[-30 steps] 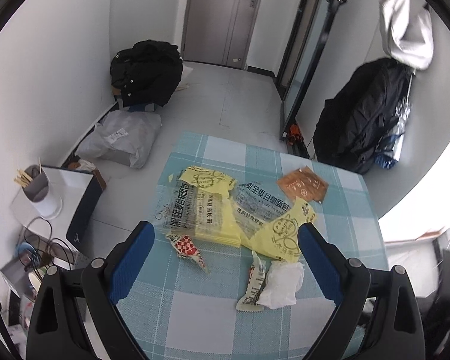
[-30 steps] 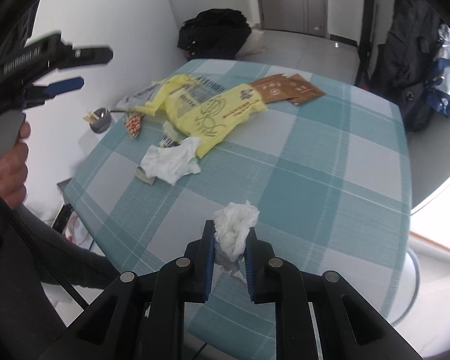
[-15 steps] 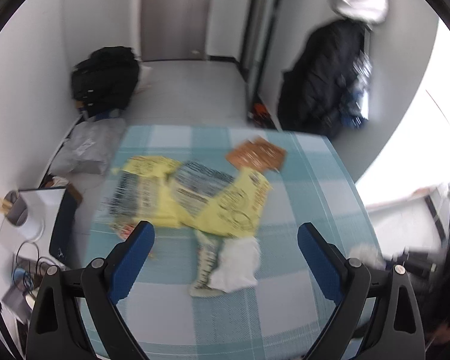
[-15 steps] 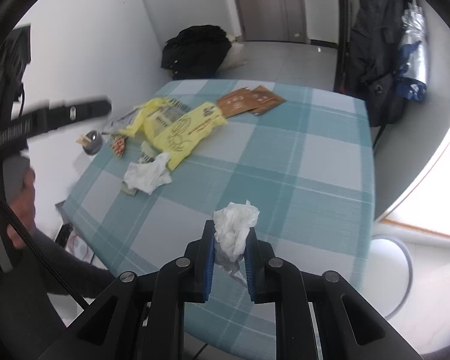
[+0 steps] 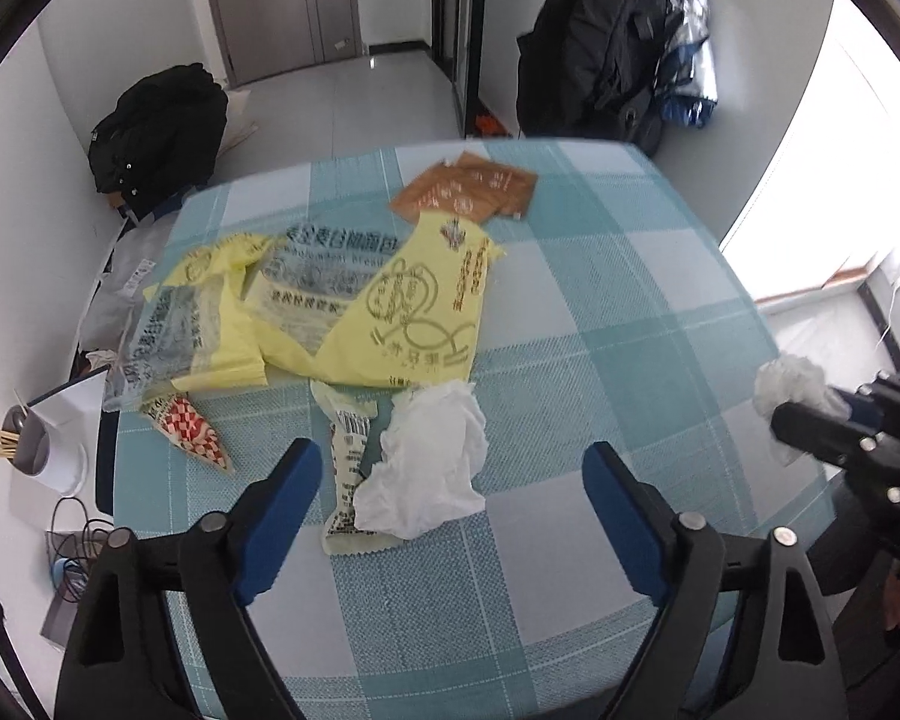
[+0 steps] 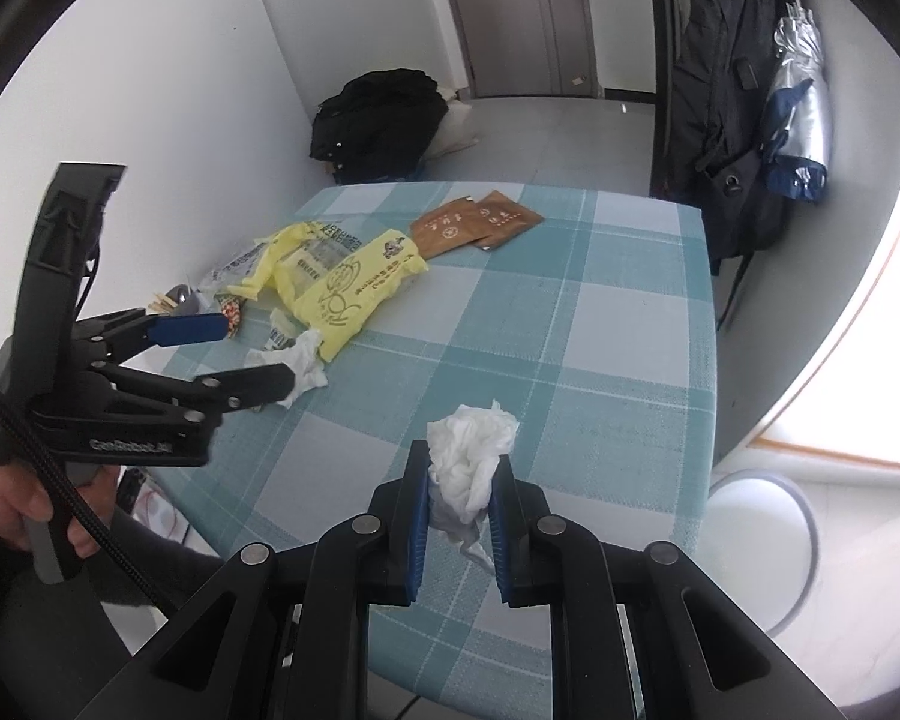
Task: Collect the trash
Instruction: 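Lift the tissue with the right gripper while the left gripper grasps another white tissue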
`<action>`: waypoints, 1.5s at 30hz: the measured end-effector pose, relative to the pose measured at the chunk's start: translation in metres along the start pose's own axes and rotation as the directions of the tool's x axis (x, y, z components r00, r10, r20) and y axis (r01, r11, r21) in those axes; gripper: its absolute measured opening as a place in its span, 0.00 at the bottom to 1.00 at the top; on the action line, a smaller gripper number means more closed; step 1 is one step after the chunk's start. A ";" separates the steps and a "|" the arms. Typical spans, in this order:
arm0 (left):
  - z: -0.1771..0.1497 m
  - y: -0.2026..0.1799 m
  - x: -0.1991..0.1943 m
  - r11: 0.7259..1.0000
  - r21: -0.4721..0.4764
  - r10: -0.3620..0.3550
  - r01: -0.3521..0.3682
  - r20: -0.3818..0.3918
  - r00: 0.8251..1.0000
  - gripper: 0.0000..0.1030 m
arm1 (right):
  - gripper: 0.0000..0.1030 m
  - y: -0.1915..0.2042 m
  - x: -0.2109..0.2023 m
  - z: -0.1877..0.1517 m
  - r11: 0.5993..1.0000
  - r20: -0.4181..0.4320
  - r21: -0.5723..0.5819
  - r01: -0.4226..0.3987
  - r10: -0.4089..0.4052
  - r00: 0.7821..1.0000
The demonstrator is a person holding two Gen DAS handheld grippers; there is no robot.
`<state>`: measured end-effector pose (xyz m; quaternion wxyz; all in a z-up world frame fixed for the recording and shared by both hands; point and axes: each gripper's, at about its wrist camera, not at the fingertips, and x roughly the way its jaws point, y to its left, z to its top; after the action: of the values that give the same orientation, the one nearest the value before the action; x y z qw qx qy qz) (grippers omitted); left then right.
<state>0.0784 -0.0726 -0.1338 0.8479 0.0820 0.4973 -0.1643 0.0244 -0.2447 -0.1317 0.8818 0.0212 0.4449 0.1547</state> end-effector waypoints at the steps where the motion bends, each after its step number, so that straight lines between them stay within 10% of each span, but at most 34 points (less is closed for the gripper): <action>1: -0.001 0.000 0.003 1.000 0.003 0.005 -0.005 -0.012 1.000 0.75 | 0.16 0.000 0.000 0.000 1.000 -0.001 -0.003 0.003 -0.003 1.000; 8: 0.000 0.002 0.011 1.000 -0.013 0.005 -0.005 -0.034 0.999 0.67 | 0.16 -0.001 0.003 -0.001 1.000 -0.009 0.003 0.009 -0.009 1.000; 22: 0.000 0.000 0.021 0.999 -0.020 -0.030 0.029 -0.064 0.998 0.07 | 0.17 -0.003 0.005 -0.002 1.000 -0.015 0.012 0.022 -0.022 1.000; 45: -0.013 0.008 -0.009 0.991 -0.037 -0.132 0.130 -0.041 0.990 0.03 | 0.17 0.016 0.002 0.000 1.000 -0.003 -0.013 0.020 -0.020 1.000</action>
<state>0.0665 -0.0594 -0.1332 0.8255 0.0381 0.5228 -0.2091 0.0215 -0.2293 -0.1306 0.8828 0.0107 0.4454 0.1488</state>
